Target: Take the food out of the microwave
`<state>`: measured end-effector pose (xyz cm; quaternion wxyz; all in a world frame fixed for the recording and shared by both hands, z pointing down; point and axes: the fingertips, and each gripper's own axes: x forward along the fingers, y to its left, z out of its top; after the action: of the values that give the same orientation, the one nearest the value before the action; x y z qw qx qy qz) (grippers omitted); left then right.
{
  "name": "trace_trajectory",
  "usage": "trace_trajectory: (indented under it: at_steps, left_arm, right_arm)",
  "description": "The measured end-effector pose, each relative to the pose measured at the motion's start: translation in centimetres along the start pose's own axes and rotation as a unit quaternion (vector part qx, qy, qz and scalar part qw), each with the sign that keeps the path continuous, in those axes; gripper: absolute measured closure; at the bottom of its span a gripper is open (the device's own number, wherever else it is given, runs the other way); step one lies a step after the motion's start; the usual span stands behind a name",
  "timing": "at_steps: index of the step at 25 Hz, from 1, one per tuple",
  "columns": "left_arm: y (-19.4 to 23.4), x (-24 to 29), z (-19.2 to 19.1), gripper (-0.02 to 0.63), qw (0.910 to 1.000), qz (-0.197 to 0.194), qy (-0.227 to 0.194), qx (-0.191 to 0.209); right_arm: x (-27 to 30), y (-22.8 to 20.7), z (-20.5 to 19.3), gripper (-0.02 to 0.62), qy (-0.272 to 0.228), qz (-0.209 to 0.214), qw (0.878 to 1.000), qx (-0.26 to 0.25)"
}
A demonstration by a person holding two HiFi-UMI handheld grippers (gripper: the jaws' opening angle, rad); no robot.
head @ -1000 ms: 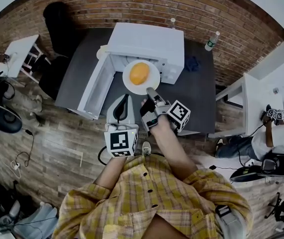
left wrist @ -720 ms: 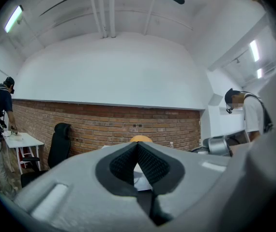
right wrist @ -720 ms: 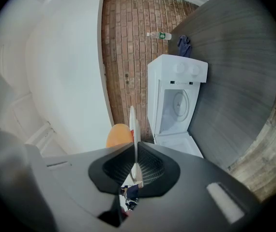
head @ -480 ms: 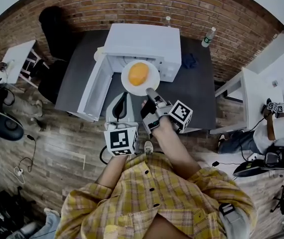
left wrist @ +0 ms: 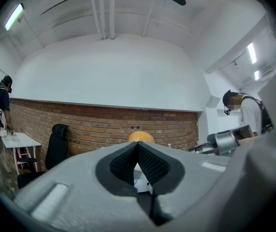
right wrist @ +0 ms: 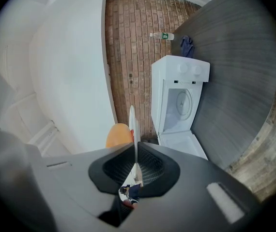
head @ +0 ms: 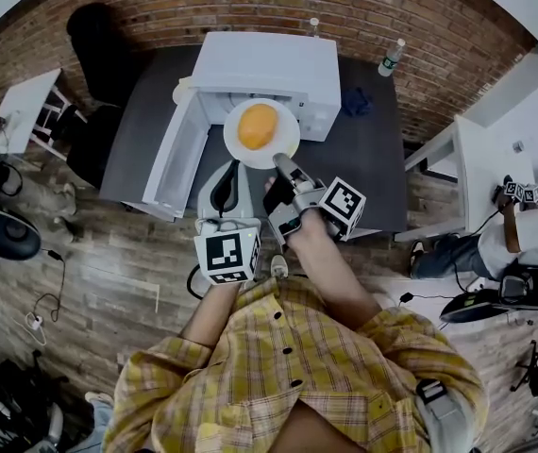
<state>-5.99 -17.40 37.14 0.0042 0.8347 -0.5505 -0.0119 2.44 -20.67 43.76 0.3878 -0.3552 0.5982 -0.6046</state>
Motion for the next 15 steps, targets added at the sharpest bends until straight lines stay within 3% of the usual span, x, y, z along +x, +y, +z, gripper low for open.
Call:
trace_trajectory:
  at_steps: [15]
  left_arm:
    - [-0.9, -0.1, -0.2, 0.606, 1.0000, 0.000, 0.001, 0.002]
  right_arm:
    - [-1.1, 1.0, 0.5, 0.575, -0.006, 0.013, 1.000, 0.002]
